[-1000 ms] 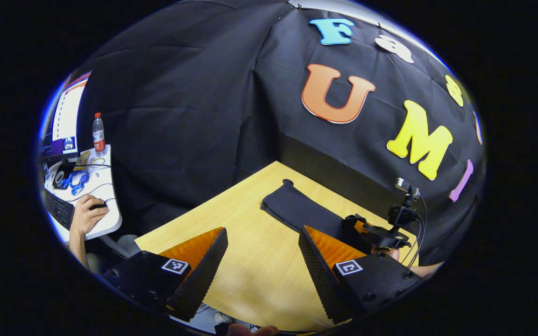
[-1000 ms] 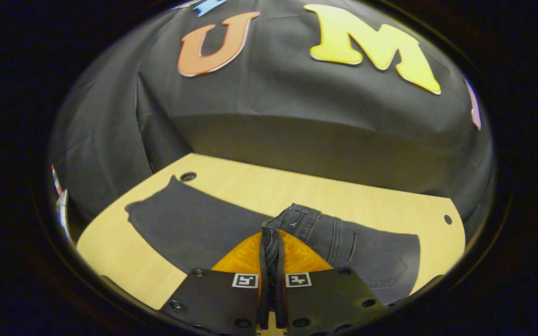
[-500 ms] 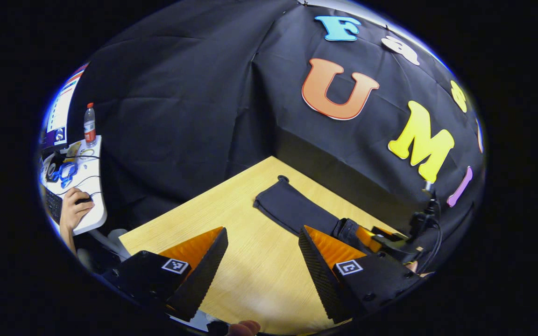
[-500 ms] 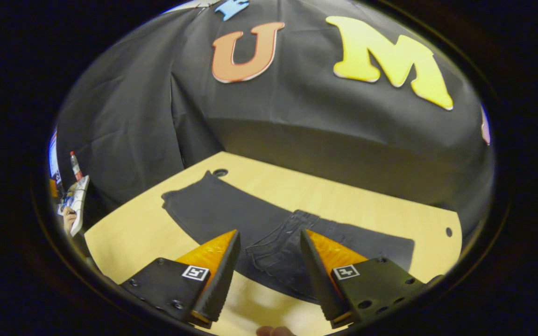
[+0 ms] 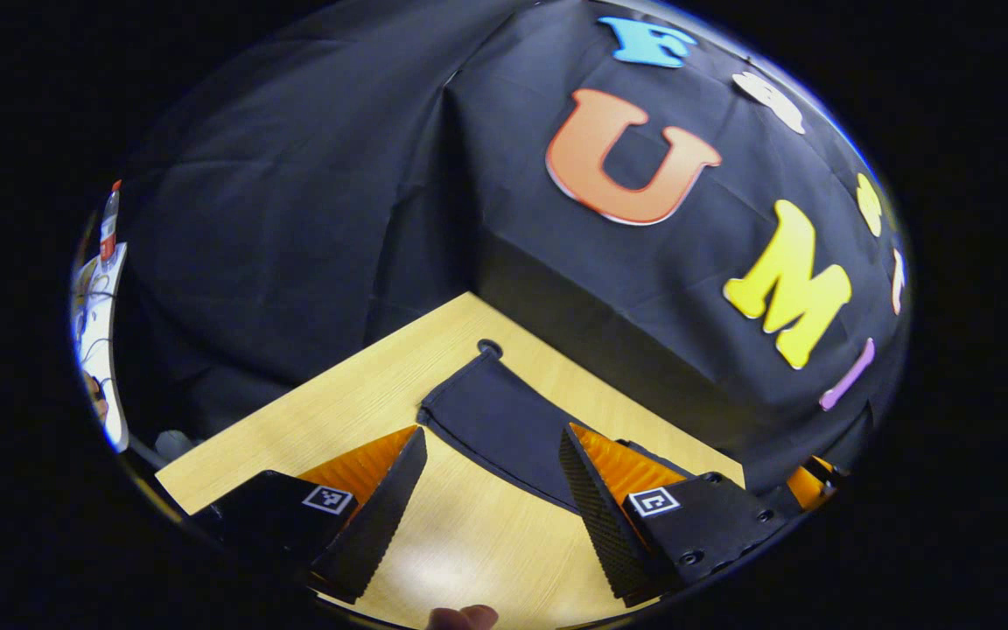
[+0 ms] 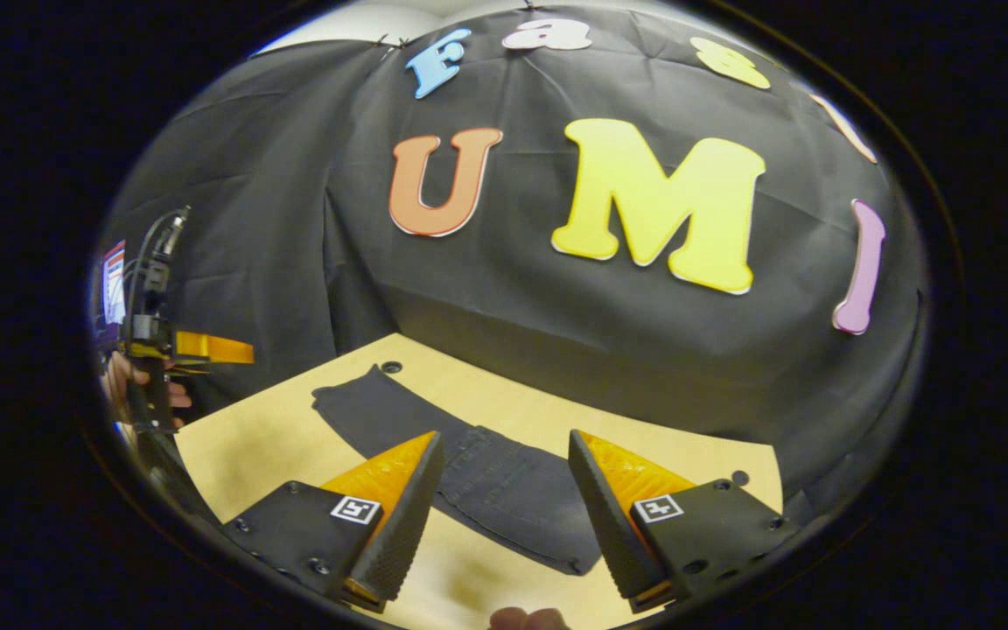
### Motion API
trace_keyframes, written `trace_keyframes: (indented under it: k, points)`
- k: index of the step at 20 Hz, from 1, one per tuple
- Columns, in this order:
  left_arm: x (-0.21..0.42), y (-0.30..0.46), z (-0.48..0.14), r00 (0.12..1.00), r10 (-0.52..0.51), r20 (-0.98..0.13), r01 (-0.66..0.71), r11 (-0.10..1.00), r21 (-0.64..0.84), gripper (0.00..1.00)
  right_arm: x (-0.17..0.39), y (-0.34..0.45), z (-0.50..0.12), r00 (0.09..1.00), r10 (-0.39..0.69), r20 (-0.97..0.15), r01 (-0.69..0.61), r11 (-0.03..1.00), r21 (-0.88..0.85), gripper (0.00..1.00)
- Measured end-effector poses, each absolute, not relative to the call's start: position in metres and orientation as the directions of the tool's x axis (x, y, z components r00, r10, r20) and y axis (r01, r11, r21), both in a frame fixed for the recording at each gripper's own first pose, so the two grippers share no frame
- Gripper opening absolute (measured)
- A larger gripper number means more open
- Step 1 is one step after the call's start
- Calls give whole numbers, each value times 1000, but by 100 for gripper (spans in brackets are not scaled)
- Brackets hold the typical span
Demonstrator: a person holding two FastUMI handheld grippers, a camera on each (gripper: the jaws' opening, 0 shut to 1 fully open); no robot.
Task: Grasp the waist and the cuffs of the jeans and fold them to make the two legs overlap; first hold the waist and fold one-third of the jeans toward the cuffs, then hold the cuffs and fold the remaining one-third in the same direction to finish folding.
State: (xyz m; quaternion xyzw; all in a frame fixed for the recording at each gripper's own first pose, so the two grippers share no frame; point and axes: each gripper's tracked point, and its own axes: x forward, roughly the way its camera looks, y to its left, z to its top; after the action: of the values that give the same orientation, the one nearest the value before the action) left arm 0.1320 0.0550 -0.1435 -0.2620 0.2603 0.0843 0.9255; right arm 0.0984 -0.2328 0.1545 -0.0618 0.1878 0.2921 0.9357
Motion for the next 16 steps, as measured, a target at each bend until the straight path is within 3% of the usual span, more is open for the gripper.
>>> trace_keyframes:
  k: [5,6,7,10,16]
  points:
    - [181,43,-198,782,-74,-618,-448,623,-641,99,89,-288,146,784,433,-444,-483,876,1,87]
    - [186,43,-210,761,-90,-643,-487,575,-657,98,91,-298,144,791,414,-450,-471,882,-16,92]
    - [191,44,-220,741,-98,-664,-524,533,-664,98,92,-308,143,795,400,-456,-459,888,-23,87]
    - [213,57,-247,673,-124,-730,-626,430,-651,98,98,-333,136,797,361,-484,-421,907,-17,91]
    - [231,63,-296,561,-137,-817,-724,398,-564,98,112,-377,118,794,288,-536,-357,934,-27,91]
